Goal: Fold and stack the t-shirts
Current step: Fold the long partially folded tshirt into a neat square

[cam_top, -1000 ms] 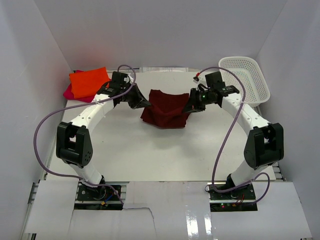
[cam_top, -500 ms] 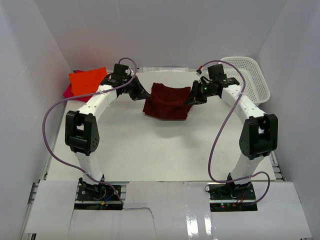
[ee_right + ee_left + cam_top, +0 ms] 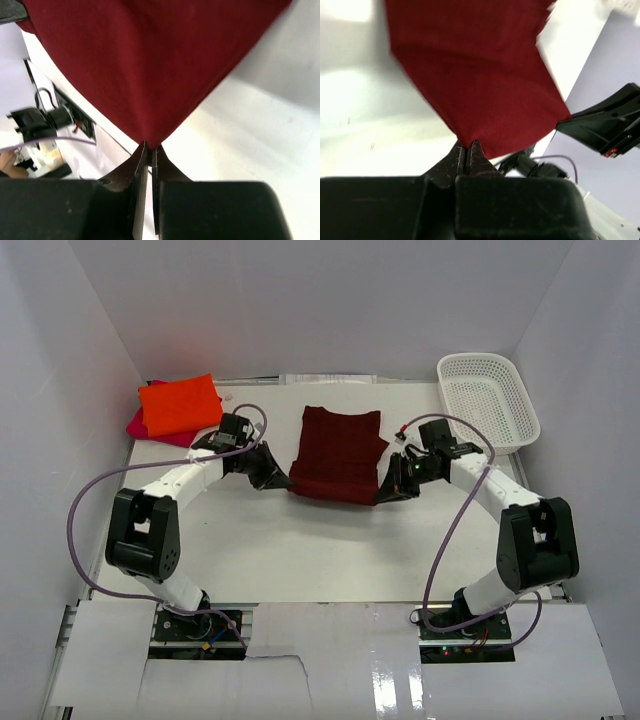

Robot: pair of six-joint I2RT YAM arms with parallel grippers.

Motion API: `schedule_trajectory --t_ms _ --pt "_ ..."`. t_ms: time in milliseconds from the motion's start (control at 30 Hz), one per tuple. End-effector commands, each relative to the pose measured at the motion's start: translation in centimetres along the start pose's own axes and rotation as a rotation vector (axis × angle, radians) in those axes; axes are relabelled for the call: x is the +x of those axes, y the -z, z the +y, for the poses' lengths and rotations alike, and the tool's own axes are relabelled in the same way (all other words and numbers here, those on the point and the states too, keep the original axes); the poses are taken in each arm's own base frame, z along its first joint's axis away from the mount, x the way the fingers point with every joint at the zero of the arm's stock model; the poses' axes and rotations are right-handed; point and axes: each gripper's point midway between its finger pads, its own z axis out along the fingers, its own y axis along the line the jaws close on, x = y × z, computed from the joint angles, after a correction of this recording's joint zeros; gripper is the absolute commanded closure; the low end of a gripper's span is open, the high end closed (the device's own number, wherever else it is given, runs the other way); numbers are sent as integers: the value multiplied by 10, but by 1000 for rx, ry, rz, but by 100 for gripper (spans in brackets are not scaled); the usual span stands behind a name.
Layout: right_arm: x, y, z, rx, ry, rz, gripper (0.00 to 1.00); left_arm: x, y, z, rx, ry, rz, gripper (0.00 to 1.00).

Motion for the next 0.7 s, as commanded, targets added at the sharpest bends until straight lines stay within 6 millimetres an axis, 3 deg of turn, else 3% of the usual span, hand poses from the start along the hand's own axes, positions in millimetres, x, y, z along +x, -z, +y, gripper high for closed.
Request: schedule_trajectory --t_ms 0,67,133,167,233,267,433,600,667 --pt "29 8 4 -42 21 -12 92 28 26 -4 51 -37 -11 100" --pt "44 16 9 -59 30 -22 92 53 25 16 29 -2 29 100" --pt "68 15 2 -52 2 5 92 69 35 18 44 -1 23 100" --pt "75 21 6 -57 16 -9 92 86 32 31 24 17 52 100" --pt "93 21 -1 -45 -8 11 92 101 39 33 39 18 50 100" --pt "99 25 0 -46 -5 4 92 116 36 45 21 33 79 100" --pt "136 21 -11 -43 -54 51 92 149 36 54 31 55 117 100" --pt "141 31 0 -68 -52 32 92 165 41 45 60 62 132 100" --pt "129 42 13 -75 -21 -4 92 163 45 37 79 56 121 100"
